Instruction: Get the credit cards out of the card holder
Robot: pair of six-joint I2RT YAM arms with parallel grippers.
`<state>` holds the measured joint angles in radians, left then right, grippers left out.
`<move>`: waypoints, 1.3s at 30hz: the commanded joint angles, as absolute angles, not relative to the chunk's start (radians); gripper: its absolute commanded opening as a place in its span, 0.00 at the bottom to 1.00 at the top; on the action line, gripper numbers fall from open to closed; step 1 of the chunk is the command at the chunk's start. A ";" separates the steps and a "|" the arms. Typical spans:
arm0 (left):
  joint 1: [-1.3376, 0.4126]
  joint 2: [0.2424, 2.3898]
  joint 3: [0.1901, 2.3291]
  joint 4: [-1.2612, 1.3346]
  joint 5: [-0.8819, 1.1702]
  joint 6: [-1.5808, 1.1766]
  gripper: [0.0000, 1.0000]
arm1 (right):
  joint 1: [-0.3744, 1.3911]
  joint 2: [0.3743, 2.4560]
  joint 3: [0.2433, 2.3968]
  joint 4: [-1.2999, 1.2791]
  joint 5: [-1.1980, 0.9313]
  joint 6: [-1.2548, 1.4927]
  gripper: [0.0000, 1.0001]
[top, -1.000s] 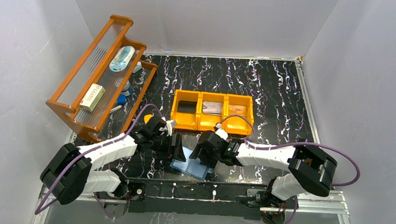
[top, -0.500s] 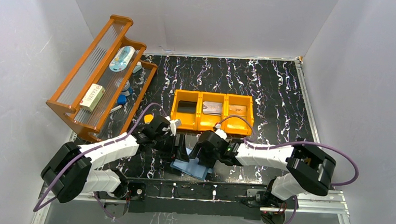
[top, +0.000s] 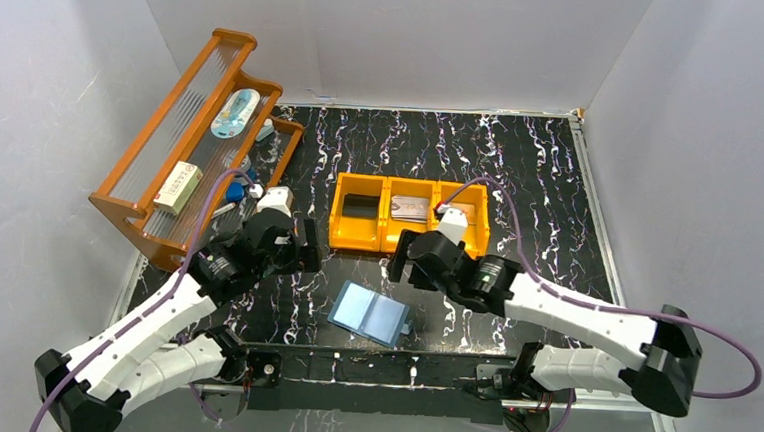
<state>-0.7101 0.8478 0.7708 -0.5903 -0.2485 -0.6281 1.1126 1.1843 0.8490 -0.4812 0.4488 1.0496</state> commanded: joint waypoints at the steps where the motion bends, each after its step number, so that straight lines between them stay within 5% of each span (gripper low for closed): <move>1: -0.673 0.814 0.831 -0.734 -0.451 -0.612 0.98 | 1.108 0.994 0.861 -0.389 0.624 0.704 0.98; 12: -0.436 0.858 0.957 -0.764 -0.271 -0.554 0.98 | 1.014 0.992 1.057 -0.450 0.807 0.428 0.98; 19: -0.436 0.850 1.129 -0.854 -0.460 -0.561 0.98 | 0.560 0.992 1.096 -0.524 0.358 0.468 0.98; 39: -0.436 0.841 1.211 -0.867 -0.567 -0.485 0.98 | 0.546 0.991 1.102 -0.456 0.152 0.445 0.98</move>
<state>-0.4404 0.8478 1.1793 -0.8463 -0.5373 -0.5007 0.5453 1.0267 1.0641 -0.5209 0.1577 0.4770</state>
